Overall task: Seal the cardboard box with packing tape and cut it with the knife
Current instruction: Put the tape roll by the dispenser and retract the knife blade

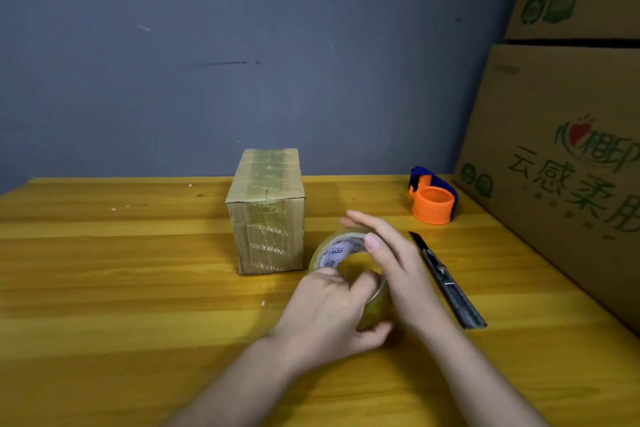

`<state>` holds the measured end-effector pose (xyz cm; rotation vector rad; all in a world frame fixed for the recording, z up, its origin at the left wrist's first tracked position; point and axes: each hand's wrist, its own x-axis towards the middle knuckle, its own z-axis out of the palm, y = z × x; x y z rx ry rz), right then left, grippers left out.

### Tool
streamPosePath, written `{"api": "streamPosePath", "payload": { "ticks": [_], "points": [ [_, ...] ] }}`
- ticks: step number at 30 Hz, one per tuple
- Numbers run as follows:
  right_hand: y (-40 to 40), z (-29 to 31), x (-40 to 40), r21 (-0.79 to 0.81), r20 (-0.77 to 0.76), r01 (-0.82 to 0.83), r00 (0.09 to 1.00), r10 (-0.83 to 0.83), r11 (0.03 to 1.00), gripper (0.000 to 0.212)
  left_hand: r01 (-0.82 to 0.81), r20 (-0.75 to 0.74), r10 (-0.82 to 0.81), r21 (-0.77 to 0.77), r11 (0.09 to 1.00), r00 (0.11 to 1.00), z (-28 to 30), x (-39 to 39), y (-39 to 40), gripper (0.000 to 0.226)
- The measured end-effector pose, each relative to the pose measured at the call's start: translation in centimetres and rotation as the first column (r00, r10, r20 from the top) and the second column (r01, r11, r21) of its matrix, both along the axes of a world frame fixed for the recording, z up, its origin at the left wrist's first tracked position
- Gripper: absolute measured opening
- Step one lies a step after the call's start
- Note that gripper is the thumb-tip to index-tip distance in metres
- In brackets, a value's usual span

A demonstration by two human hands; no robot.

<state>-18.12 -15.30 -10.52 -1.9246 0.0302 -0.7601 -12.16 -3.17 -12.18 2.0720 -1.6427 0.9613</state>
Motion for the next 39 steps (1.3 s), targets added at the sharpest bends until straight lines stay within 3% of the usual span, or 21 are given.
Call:
{"api": "streamPosePath", "payload": {
  "ticks": [11,16,21,23,27,31,36,39],
  "points": [
    [0.5,-1.1,1.2,0.19,0.035,0.089,0.995,-0.097,0.978,0.048,-0.013,-0.046,0.013,0.005,1.0,0.999,-0.4,-0.1,-0.1,0.035],
    [-0.1,0.3,0.7,0.311,-0.282,0.037,0.958,0.056,0.95,0.043,0.047,-0.039,-0.043,0.114,0.992,0.998,-0.7,0.4,0.1,0.035],
    [-1.7,2.3,0.1,0.284,-0.372,0.037,0.925,0.074,0.958,0.053,0.022,-0.034,-0.015,0.199,0.98,0.999,0.0,0.3,-1.3,0.039],
    [-3.0,2.8,0.5,0.261,-0.35,0.119,0.936,-0.021,0.958,0.053,0.015,-0.031,-0.007,0.249,0.968,0.999,1.1,0.7,-2.2,0.04],
    [-5.3,3.1,1.5,0.236,-0.26,0.332,0.927,-0.27,0.913,0.036,0.018,-0.215,0.028,0.209,0.978,0.976,2.5,1.7,-4.8,0.042],
    [-7.2,2.5,2.7,0.143,-0.265,0.39,0.901,-0.345,0.91,0.032,-0.072,-0.3,0.139,0.224,0.972,0.944,3.1,2.8,-8.0,0.041],
    [-10.1,1.5,4.7,-0.014,-0.395,0.377,0.849,-0.352,0.926,0.04,-0.166,-0.373,0.265,0.277,0.946,0.889,2.1,5.0,-11.6,0.046],
    [-12.4,0.6,6.2,-0.122,-0.518,0.384,0.762,-0.389,0.915,0.045,-0.217,-0.427,0.339,0.31,0.926,0.838,1.5,6.5,-13.2,0.046]
  ]
}}
